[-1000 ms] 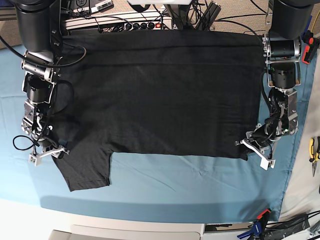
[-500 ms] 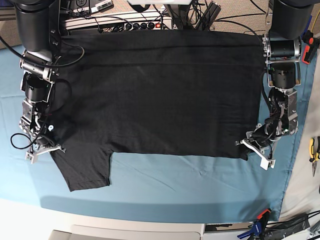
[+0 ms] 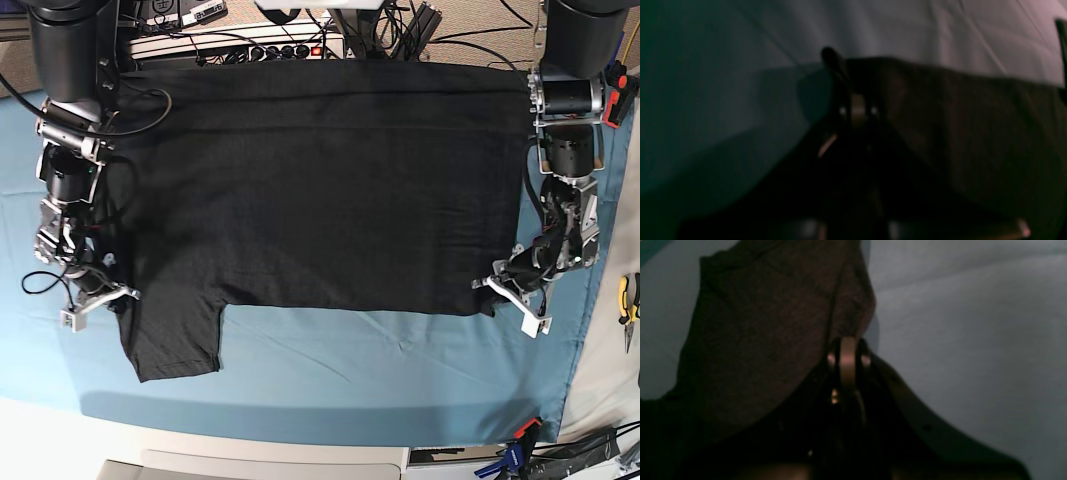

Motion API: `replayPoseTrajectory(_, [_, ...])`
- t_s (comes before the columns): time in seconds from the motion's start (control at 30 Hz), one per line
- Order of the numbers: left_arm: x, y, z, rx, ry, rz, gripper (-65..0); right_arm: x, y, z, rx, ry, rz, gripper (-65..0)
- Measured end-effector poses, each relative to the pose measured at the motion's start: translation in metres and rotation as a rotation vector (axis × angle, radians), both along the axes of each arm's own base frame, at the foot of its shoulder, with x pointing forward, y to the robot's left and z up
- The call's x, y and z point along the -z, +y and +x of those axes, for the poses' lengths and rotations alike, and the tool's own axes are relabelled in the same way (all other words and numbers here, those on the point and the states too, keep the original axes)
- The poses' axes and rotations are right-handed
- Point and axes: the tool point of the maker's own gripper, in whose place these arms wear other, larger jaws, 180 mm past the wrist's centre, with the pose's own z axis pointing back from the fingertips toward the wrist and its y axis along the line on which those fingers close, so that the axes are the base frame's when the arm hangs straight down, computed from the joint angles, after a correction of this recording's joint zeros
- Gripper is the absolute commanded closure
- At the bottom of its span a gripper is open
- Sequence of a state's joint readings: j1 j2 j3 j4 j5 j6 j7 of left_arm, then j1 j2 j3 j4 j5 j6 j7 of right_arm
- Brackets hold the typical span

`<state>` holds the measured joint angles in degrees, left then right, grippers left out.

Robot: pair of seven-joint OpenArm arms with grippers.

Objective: Fold the T-shirt properly
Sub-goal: 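Lift the hem with both grippers and fold it over toward the shoulder edge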

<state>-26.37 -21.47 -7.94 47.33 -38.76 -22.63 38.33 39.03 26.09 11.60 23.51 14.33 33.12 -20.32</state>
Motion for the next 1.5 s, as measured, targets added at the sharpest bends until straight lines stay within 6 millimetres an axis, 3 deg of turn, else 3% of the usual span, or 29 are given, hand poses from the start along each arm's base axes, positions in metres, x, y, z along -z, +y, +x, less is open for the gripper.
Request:
replayPoseTrajectory(0.2, [-0.003,-0.001,-0.009,0.038,0.028,-0.059,0.0,-0.013,-0.015,-0.012,-0.048,-0.036,0.027,0.0])
replayPoseTrajectory(0.5, [-0.012,-0.012,-0.015,0.091,0.015,-0.150,0.0,0.009,-0.035,-0.046,-0.006,0.020,0.042,0.0])
replayPoseTrajectory(0.7, [-0.022,-0.001,-0.021,0.049,-0.008,-0.247,0.0,-0.004,-0.027,-0.051,-0.087,0.009,-0.042,0.0])
replayPoseTrajectory(0.93, [-0.015,0.021,-0.046,0.017,0.000,-0.277,0.0,-0.025,-0.012,-0.051,-0.154,-0.007,-0.055,0.0])
replayPoseTrajectory(1.23, [-0.009,0.033,-0.065,0.013,0.018,-0.296,0.0,-0.016,-0.008,-0.062,-0.156,0.039,0.004,0.0])
replayPoseTrajectory(1.5, [-0.023,0.032,-0.065,0.052,-0.025,-0.338,0.0,-0.033,-0.056,-0.081,-0.113,0.069,-0.076,0.0])
